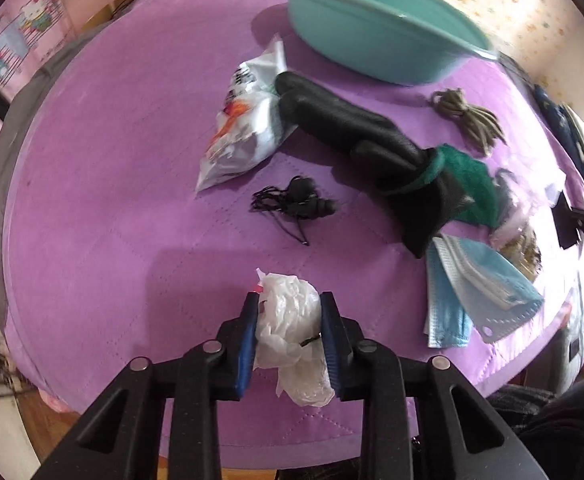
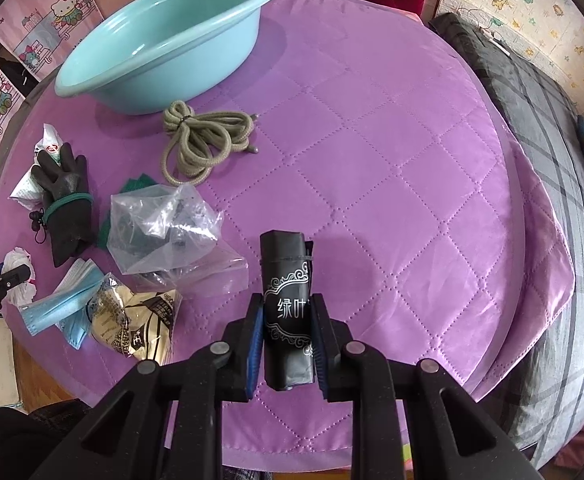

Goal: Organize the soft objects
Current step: 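Carry the black case and white bag with both tools over the teal basin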

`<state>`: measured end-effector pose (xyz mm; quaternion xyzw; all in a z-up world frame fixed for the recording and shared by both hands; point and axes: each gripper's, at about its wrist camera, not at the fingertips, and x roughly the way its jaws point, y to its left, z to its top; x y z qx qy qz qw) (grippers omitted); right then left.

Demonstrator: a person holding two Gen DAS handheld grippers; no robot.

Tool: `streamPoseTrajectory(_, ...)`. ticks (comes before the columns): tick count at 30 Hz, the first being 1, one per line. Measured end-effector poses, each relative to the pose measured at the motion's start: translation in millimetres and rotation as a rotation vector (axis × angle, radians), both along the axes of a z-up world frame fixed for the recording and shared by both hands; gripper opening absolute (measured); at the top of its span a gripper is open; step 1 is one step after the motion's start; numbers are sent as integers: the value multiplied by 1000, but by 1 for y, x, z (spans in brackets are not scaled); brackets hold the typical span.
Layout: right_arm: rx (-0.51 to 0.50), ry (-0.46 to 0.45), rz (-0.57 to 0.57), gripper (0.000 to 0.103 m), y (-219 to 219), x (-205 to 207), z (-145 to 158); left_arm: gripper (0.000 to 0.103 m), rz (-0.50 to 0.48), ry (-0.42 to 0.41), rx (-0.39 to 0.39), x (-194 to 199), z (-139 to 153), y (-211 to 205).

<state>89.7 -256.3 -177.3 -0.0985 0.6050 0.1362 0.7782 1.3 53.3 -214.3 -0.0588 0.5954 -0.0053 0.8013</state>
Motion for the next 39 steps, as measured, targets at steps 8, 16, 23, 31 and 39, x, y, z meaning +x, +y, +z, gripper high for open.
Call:
streamPoseTrajectory(8,3,-9,-15,23,2,-2,8,31,-27,-9,-15,5,10,0)
streamPoseTrajectory(16,-2,-14,-28,24,8,-1,24,31,-16,-27,-38,-4,30,4)
streamPoseTrajectory(23,-9,-21,-37,24,14,4,36,32,-10,-30,-39,1,45,7)
streamPoseTrajectory(31,-3,-36,-26,25,31,13,58,32,-25,-61,-38,8,71,6)
streamPoseTrajectory(39,1,-65,-5,26,47,25,82,32,-61,-105,7,18,94,2)
